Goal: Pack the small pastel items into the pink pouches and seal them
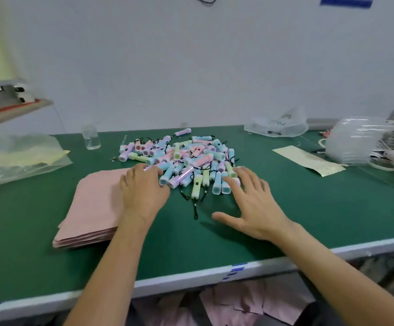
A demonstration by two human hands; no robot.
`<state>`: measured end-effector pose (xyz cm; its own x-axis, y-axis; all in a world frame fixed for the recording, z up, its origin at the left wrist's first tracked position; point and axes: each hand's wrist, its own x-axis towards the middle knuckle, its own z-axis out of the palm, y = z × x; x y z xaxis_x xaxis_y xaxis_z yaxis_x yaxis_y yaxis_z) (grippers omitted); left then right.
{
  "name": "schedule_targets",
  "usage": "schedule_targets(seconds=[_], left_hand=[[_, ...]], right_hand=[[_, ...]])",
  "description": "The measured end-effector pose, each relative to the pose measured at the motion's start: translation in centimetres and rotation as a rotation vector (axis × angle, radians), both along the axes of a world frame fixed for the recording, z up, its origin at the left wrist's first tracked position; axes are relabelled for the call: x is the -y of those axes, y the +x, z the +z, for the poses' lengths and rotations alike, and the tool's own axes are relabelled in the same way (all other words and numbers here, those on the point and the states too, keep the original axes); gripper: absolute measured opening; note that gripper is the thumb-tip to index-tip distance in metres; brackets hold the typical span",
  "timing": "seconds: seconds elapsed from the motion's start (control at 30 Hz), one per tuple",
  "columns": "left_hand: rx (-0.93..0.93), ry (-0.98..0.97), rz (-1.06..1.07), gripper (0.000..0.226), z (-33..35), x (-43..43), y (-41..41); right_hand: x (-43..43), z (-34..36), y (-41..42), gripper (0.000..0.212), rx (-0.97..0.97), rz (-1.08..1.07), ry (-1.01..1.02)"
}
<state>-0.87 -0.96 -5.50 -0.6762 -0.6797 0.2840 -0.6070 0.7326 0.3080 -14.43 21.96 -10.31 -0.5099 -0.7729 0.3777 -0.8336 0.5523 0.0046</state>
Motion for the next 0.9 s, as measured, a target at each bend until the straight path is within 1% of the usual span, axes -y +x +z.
schedule_targets(seconds=[0.07,0.1,0.17,0.2,0.3,0.4,0.43,0.5,0.57,0.6,0.67,0.73,0.83,0.9], left_hand=[[0.081,-0.101,0.060,0.045,-0.1,0.8,0.3],[0.154,-0.130,0.102,0.048,0.1,1.1,0.5],[0.311,-0.105,0.152,0.056,0.3,2.1,0.6],[0.358,-0.072,0.159,0.060,0.3,2.5,0.6],[0.387,-0.032,0.155,0.066,-1.0,3.3,0.4],[0.446,-0.005,0.181,0.053,-2.6,3.5,0.2],[0.472,0.004,0.192,0.050,-3.0,3.6,0.0],[0.501,-0.017,0.191,0.051,-3.5,4.0,-0.3],[0.496,-0.055,0.176,0.047,-4.3,4.6,-0.7],[0.499,-0.066,0.171,0.049,-4.6,4.8,-0.8],[0.515,-0.090,0.184,0.063,-4.9,5.6,-1.1],[0.538,-0.106,0.199,0.068,-5.0,6.3,-1.2],[0.538,-0.113,0.200,0.061,-5.2,7.7,-1.0],[0.505,-0.096,0.198,0.055,-5.1,8.7,-1.0]], right_hand=[[2.0,-0.1,0.1,0.096,-0.078,0.124,0.052],[3.2,-0.3,-0.1,0.095,-0.091,0.168,0.073],[5.9,-0.9,-0.7,0.094,-0.049,0.172,0.086],[7.3,-1.2,-1.1,0.093,-0.013,0.150,0.081],[11.0,-1.8,-2.3,0.083,0.048,0.143,0.052],[13.8,-2.0,-3.5,0.068,0.078,0.163,-0.034],[14.5,-1.9,-3.9,0.063,0.068,0.166,-0.066],[15.7,-1.7,-4.8,0.053,0.024,0.173,-0.107],[16.7,-1.7,-5.6,0.044,0.002,0.166,-0.130],[17.1,-1.7,-6.0,0.042,-0.003,0.153,-0.131],[17.9,-1.8,-6.6,0.038,-0.007,0.126,-0.124],[18.6,-1.9,-7.0,0.037,-0.007,0.111,-0.112],[19.8,-1.7,-7.4,0.038,-0.013,0.075,-0.033],[20.5,-1.4,-7.9,0.047,-0.022,0.037,0.030]])
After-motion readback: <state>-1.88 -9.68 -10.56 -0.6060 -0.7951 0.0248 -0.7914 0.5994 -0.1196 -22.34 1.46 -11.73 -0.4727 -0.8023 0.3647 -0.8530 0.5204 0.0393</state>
